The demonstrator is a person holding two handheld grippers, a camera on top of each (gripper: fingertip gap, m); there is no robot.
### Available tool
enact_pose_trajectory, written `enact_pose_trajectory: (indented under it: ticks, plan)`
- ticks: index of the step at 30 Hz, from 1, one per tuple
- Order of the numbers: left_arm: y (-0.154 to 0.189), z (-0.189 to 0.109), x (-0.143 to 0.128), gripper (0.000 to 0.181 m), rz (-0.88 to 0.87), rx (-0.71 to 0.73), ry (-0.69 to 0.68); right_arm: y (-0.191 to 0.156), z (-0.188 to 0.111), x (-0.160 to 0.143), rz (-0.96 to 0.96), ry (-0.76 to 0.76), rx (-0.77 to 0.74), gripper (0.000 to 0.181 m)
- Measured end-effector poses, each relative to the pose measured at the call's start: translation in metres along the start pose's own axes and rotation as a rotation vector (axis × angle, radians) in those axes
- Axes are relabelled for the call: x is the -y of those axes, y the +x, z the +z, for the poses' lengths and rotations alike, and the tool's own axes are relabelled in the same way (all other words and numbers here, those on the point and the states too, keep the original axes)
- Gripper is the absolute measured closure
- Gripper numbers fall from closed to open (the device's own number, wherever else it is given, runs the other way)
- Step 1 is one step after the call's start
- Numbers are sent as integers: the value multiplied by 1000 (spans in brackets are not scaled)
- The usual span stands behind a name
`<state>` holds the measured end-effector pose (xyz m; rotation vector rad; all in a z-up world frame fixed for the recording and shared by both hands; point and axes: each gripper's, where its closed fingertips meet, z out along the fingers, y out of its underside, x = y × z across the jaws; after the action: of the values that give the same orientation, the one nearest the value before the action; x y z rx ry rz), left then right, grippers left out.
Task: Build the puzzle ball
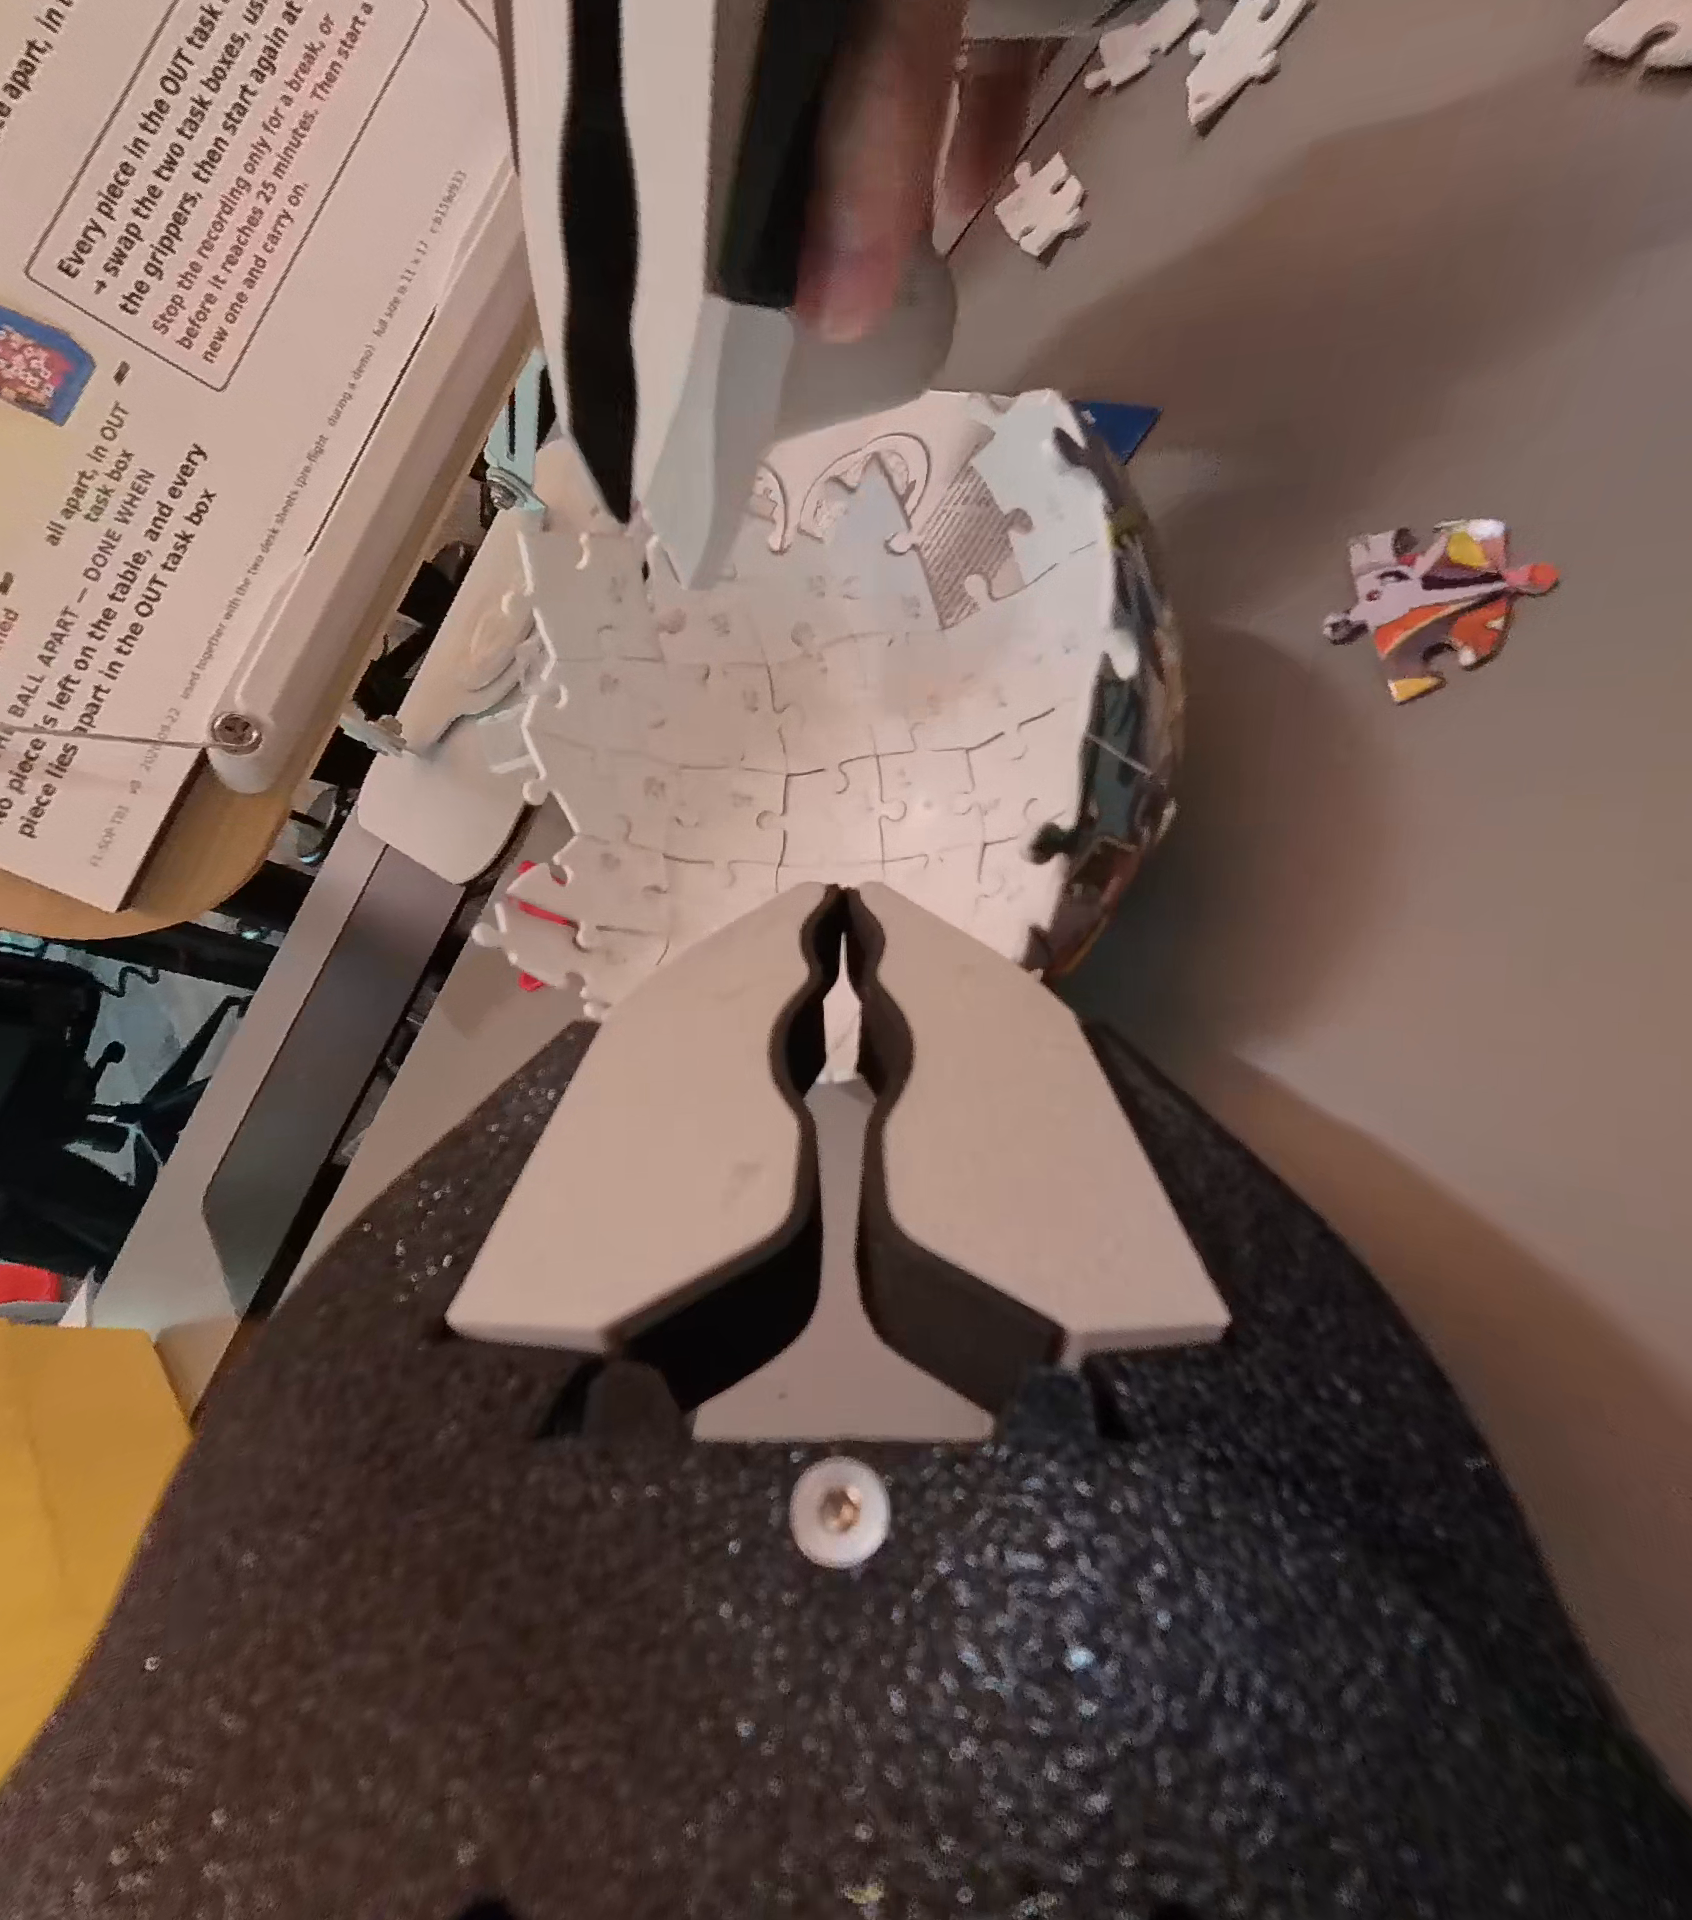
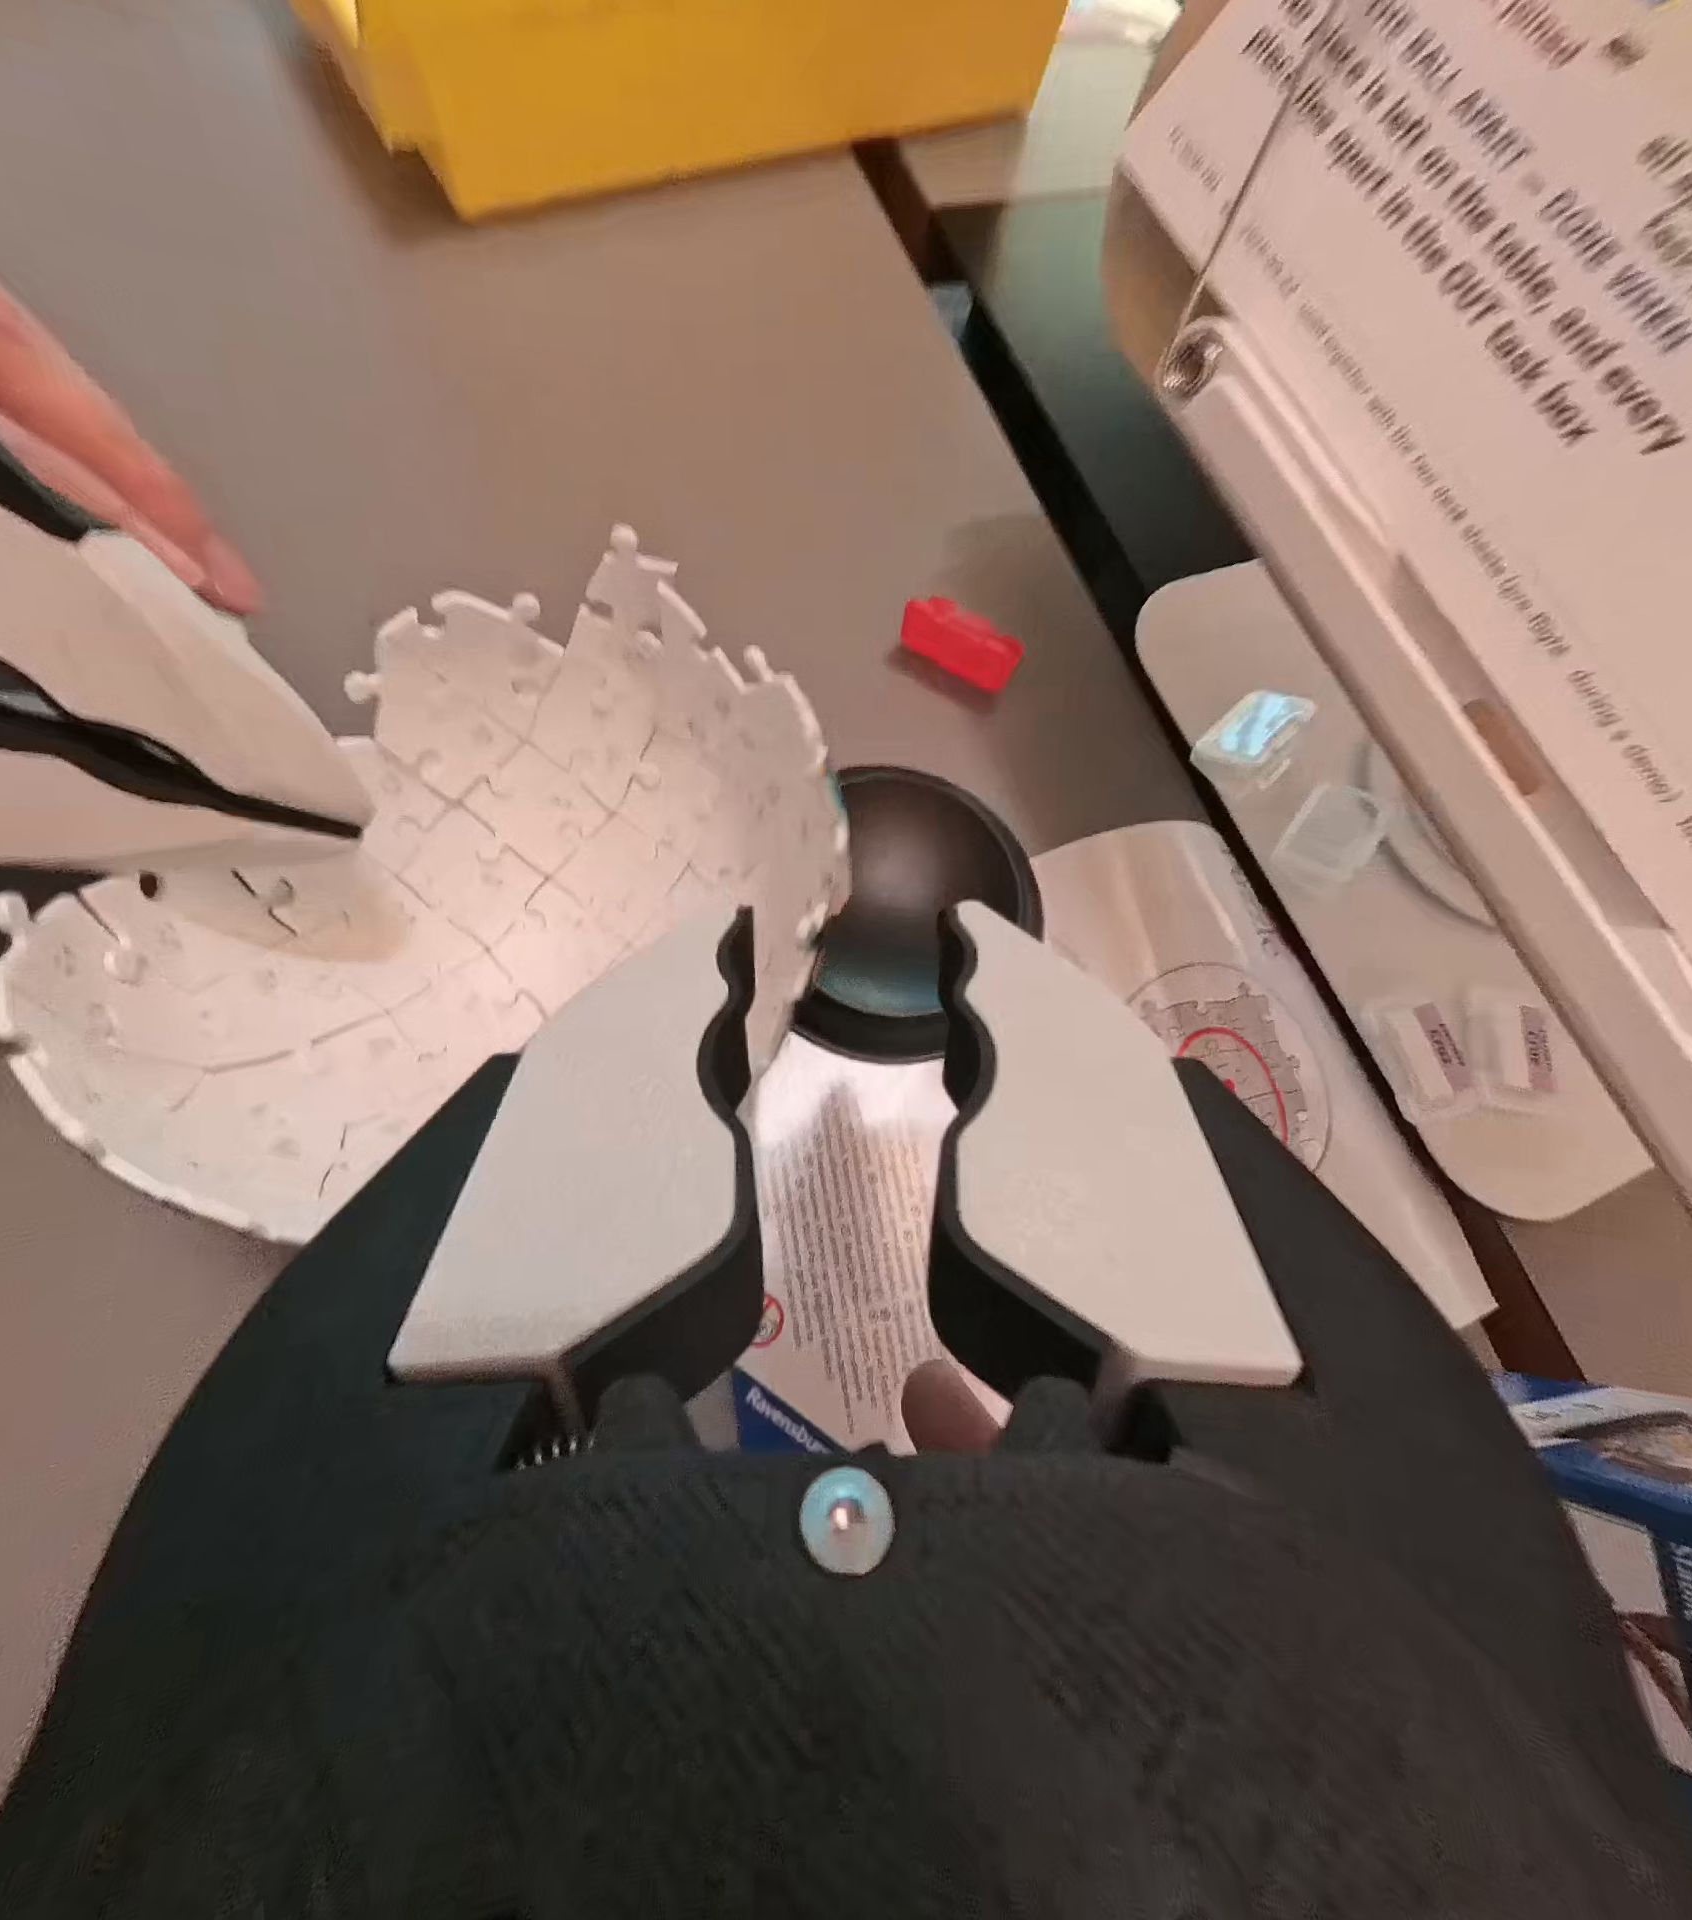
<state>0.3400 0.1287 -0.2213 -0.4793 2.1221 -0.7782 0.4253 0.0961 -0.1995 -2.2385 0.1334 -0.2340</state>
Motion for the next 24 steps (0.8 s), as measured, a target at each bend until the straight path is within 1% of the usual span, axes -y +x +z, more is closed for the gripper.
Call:
enact_pose_trajectory:
  ticks: [2, 5, 8, 15, 19, 24]
  plan:
    - [2, 1, 2, 181, -11, -14, 17, -4, 3, -7, -5, -23, 18, 148]
    - [4, 2, 5, 181, -10, -18, 31, -6, 10, -9, -3, -6, 32, 153]
    - [7, 2, 7, 181, 4, -25, 42, -6, 16, -13, -14, -28, 52, 156]
    - [12, 4, 10, 181, 42, -49, 51, 2, 22, 0, -42, -18, 91, 153]
    - [12, 3, 10, 181, 59, -54, 48, -1, 25, 3, -66, -49, 163, 151]
    - [12, 3, 10, 181, 53, -57, 57, -1, 25, 9, -49, -53, 228, 157]
